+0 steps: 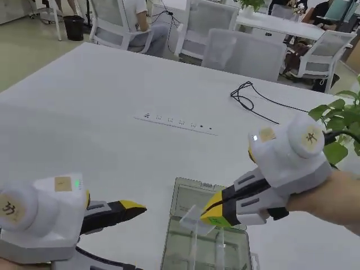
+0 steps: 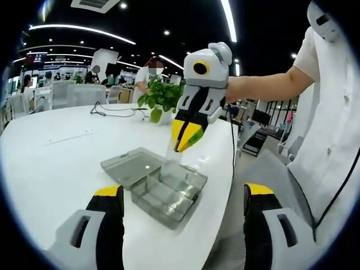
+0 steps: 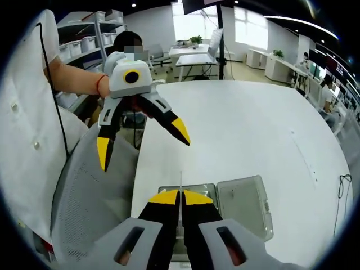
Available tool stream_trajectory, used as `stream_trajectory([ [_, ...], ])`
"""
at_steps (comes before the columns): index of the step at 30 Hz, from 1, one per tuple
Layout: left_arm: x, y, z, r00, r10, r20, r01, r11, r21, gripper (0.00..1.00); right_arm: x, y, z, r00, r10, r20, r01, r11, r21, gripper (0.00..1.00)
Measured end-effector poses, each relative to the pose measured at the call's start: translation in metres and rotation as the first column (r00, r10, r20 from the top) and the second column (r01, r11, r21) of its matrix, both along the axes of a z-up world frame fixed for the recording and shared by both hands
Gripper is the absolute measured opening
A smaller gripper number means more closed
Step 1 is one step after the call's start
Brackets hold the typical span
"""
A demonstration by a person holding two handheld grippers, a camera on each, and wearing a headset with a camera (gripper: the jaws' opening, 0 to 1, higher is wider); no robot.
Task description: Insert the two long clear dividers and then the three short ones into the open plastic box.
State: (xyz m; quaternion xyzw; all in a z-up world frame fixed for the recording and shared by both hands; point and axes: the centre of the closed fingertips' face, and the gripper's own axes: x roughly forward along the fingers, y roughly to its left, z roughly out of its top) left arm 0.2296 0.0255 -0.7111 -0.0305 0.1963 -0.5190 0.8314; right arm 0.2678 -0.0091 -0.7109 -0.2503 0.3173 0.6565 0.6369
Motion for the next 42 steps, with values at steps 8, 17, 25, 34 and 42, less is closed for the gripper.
stream_trajectory([
  [8, 0.001, 0.001, -0.005, 1.0, -0.003, -0.008, 0.003, 1.0, 0.003, 0.94, 0.006, 0.002, -0.022, 1.0, -0.018, -0.019, 0.018, 1.0, 0.004, 0.03],
  [17, 0.002, 0.0, -0.007, 1.0, -0.001, -0.018, 0.001, 1.0, -0.003, 0.94, 0.01, 0.0, -0.034, 0.998, -0.048, -0.043, 0.048, 0.999, 0.003, 0.03],
  [25, 0.002, 0.0, -0.008, 1.0, -0.001, -0.027, 0.001, 1.0, -0.004, 0.93, 0.009, 0.003, -0.042, 0.998, -0.047, -0.053, 0.047, 0.999, 0.007, 0.03],
  [34, 0.003, 0.0, -0.007, 0.999, 0.006, -0.034, -0.007, 1.0, -0.017, 0.92, 0.01, 0.001, -0.051, 0.999, -0.036, -0.039, 0.036, 0.999, -0.011, 0.03],
  [42, 0.002, -0.001, -0.008, 0.999, 0.004, -0.037, -0.005, 1.0, -0.021, 0.92, 0.006, 0.005, -0.052, 1.0, -0.009, -0.002, 0.009, 1.0, -0.008, 0.02],
])
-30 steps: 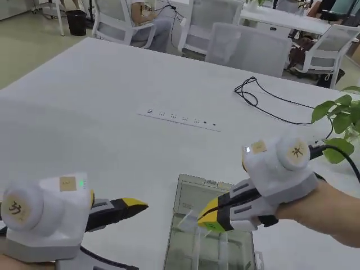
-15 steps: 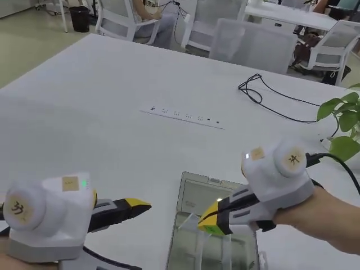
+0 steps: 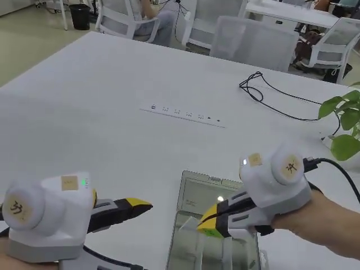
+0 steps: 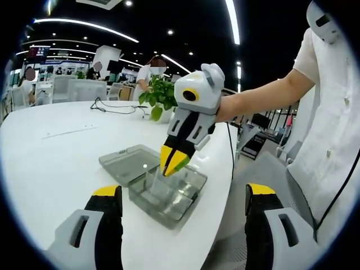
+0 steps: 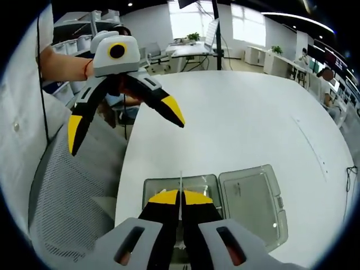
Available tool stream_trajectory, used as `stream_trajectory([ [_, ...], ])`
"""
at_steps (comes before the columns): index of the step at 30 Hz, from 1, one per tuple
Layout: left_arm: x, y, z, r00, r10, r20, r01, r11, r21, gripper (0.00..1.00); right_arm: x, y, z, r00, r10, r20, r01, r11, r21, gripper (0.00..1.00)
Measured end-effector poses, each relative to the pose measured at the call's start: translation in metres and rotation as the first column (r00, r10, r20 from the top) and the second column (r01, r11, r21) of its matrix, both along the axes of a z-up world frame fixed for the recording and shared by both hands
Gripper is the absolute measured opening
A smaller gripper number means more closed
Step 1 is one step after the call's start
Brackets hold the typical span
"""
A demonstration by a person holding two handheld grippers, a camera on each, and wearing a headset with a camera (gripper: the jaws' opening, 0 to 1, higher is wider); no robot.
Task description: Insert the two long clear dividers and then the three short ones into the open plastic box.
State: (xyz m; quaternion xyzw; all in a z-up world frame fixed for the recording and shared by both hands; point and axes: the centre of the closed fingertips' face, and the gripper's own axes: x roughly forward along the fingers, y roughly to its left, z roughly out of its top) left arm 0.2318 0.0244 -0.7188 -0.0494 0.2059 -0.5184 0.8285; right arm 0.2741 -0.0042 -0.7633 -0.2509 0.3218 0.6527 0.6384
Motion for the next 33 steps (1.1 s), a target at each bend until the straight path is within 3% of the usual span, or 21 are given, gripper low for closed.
stream_trajectory([
  [7, -0.001, -0.002, -0.001, 1.0, -0.008, -0.002, 0.008, 1.0, 0.002, 0.92, -0.001, 0.008, -0.009, 0.999, 0.025, 0.02, -0.024, 0.999, -0.027, 0.02],
  [22, -0.001, -0.001, -0.001, 1.0, -0.009, -0.004, 0.009, 1.0, 0.0, 0.91, -0.002, 0.012, -0.031, 0.999, 0.04, 0.006, -0.039, 0.996, -0.082, 0.02],
  [33, -0.002, -0.001, -0.004, 1.0, -0.013, -0.009, 0.013, 1.0, 0.005, 0.91, -0.004, 0.014, -0.047, 0.998, 0.065, 0.013, -0.062, 0.986, -0.154, 0.03],
])
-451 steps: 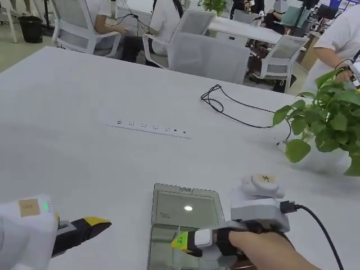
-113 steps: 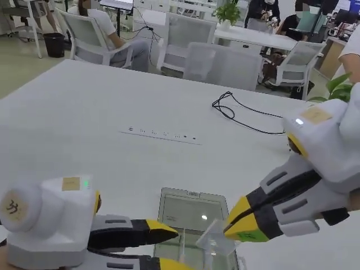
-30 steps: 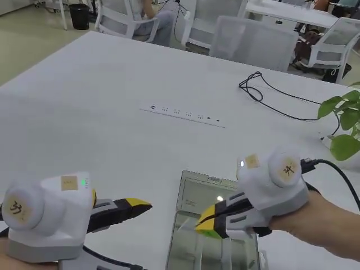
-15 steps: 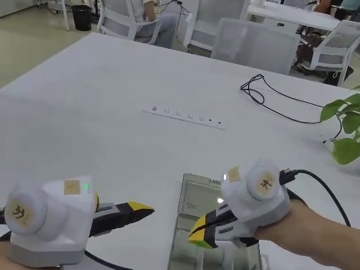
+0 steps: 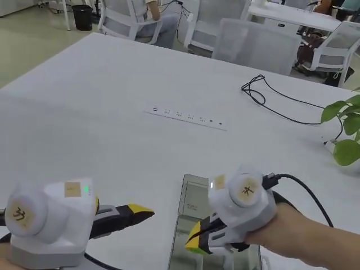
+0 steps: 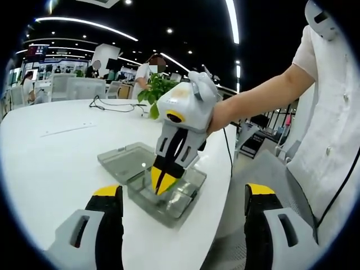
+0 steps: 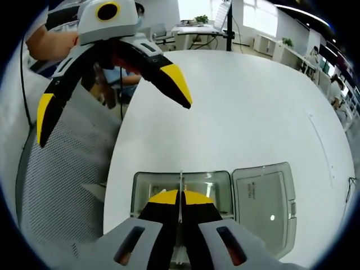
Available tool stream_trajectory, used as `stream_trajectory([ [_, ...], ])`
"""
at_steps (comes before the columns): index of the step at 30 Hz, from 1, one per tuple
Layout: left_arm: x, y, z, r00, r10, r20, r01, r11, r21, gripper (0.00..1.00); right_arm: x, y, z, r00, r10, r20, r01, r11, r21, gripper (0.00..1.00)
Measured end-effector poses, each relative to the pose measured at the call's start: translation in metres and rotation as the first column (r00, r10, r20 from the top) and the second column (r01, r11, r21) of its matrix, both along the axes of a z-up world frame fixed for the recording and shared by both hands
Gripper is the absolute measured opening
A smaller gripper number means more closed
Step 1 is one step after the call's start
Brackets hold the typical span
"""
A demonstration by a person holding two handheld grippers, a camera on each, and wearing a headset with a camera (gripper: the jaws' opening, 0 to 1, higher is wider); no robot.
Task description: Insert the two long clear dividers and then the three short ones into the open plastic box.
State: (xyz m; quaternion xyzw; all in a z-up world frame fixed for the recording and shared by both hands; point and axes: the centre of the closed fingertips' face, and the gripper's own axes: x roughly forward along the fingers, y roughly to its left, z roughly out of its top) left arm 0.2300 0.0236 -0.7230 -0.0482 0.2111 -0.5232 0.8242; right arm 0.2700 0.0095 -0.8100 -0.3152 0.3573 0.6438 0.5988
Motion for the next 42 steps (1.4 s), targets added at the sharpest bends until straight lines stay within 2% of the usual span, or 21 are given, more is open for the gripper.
stream_trajectory([
  [15, 0.002, -0.001, 0.0, 1.0, -0.006, 0.0, 0.006, 1.0, 0.001, 0.9, -0.001, -0.002, -0.009, 0.999, 0.021, 0.024, -0.019, 0.997, -0.074, 0.02],
  [29, 0.002, 0.0, 0.001, 1.0, -0.005, 0.002, 0.005, 1.0, 0.007, 0.9, -0.001, -0.001, -0.009, 0.999, 0.006, 0.032, -0.004, 0.998, -0.068, 0.03],
  [32, 0.001, 0.0, 0.001, 1.0, -0.007, 0.004, 0.007, 1.0, 0.01, 0.9, 0.0, -0.002, -0.01, 0.999, -0.005, 0.032, 0.007, 0.998, -0.069, 0.07],
  [34, 0.001, 0.001, 0.001, 1.0, -0.006, 0.004, 0.006, 1.0, 0.012, 0.9, 0.002, -0.002, -0.008, 0.999, -0.019, 0.037, 0.021, 0.998, -0.058, 0.1],
  [42, -0.002, 0.004, -0.001, 1.0, 0.006, -0.002, -0.006, 1.0, 0.02, 0.9, 0.009, -0.004, 0.017, 0.996, -0.072, 0.045, 0.072, 0.997, 0.012, 0.14],
])
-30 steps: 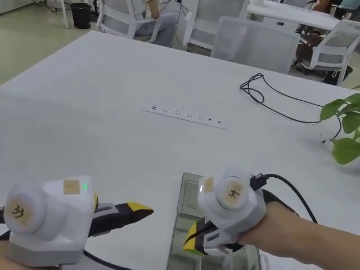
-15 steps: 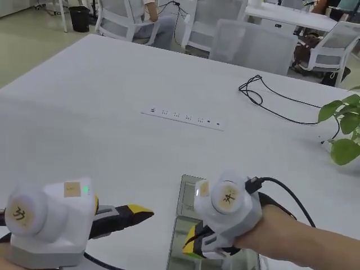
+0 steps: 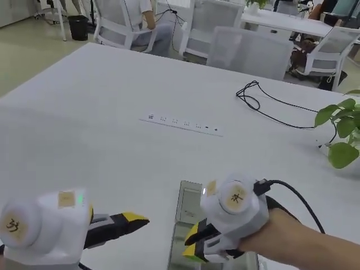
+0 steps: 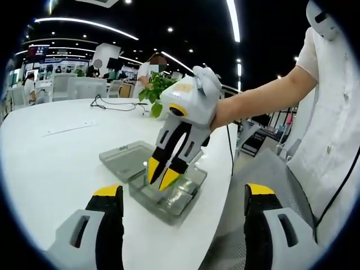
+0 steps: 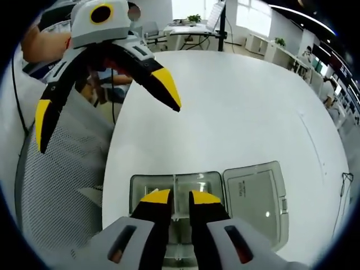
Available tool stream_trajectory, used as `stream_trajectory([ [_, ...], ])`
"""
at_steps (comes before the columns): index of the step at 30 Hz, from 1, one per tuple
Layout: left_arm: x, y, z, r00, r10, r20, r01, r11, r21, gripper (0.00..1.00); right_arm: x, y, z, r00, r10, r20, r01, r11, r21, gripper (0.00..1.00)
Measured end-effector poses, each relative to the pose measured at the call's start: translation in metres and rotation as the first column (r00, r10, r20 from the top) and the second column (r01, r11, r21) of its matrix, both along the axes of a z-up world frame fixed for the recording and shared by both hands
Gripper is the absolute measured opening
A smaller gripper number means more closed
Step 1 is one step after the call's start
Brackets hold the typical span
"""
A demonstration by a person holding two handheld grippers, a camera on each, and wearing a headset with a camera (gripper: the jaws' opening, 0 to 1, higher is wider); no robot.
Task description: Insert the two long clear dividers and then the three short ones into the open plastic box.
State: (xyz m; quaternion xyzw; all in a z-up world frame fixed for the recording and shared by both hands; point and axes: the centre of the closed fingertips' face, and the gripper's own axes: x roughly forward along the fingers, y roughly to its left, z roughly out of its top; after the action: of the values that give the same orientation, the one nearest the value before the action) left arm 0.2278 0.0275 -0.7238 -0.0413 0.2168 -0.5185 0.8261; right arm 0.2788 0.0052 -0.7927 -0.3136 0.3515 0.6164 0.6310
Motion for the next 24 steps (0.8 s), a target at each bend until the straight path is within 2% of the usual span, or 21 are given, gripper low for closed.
stream_trajectory([
  [6, 0.0, 0.002, -0.001, 1.0, -0.002, 0.008, 0.002, 1.0, 0.018, 0.92, 0.006, -0.008, 0.018, 0.998, -0.07, 0.003, 0.07, 0.996, 0.061, 0.17],
  [13, 0.0, 0.003, -0.002, 1.0, -0.004, 0.012, 0.004, 0.999, 0.032, 0.95, 0.013, -0.03, 0.046, 0.987, -0.161, -0.018, 0.162, 0.976, 0.143, 0.23],
  [19, -0.002, 0.004, -0.002, 1.0, -0.005, 0.012, 0.005, 0.999, 0.036, 0.97, 0.015, -0.06, 0.059, 0.978, -0.206, -0.003, 0.204, 0.967, 0.154, 0.29],
  [24, -0.005, 0.006, -0.003, 1.0, -0.014, 0.016, 0.013, 0.998, 0.053, 0.99, 0.015, -0.084, 0.065, 0.97, -0.243, 0.002, 0.24, 0.959, 0.154, 0.31],
])
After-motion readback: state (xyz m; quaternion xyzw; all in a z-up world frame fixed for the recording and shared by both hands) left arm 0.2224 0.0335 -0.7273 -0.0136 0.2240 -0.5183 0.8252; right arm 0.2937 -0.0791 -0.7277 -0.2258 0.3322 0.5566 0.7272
